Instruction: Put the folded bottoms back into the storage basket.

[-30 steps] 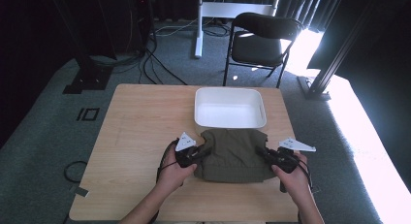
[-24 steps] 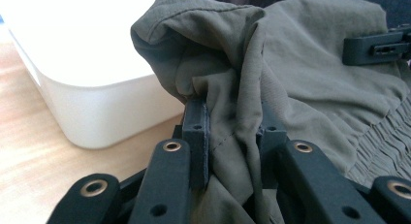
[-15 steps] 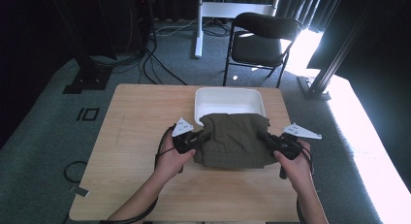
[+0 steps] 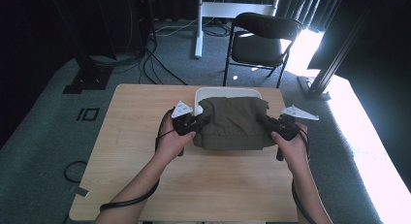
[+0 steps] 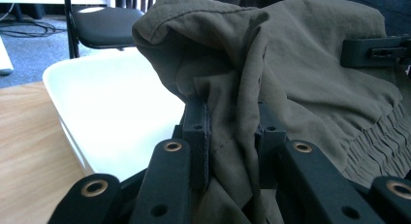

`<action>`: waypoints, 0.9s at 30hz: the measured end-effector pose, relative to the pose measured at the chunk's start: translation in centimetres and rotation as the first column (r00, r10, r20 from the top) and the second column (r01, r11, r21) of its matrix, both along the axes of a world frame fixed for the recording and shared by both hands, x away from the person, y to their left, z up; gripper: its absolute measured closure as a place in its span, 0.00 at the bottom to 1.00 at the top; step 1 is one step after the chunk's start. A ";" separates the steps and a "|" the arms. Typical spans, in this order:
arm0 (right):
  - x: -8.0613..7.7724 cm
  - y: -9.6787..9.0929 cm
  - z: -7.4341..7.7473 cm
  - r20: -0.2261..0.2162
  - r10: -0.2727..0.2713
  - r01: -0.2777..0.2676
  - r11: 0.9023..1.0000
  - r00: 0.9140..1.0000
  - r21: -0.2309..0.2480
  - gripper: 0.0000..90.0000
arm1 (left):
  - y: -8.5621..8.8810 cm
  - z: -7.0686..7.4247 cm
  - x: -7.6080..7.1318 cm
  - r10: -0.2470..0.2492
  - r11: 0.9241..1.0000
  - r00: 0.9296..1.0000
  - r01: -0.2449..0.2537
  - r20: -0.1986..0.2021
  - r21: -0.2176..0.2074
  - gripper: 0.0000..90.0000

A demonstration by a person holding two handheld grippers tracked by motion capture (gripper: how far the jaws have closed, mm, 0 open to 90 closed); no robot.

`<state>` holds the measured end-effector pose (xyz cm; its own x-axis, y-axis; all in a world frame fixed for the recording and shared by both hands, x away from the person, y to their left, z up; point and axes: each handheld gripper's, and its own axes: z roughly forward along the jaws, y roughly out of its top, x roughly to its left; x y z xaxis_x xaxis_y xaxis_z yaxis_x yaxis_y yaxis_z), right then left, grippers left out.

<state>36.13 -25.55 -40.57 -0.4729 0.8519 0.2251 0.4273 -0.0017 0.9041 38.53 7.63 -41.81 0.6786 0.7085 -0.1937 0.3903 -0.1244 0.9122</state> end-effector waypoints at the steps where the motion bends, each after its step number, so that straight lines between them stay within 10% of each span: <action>1: 0.3 0.0 0.1 -0.003 -0.003 0.003 1.000 1.000 0.002 0.90 | 0.0 0.1 0.3 0.000 1.000 1.000 0.000 0.000 -0.001 0.84; 27: 6.9 1.1 0.6 -0.037 -0.084 0.085 0.996 0.996 0.022 0.90 | 0.3 0.7 6.9 0.048 0.999 0.998 -0.049 -0.046 -0.017 0.84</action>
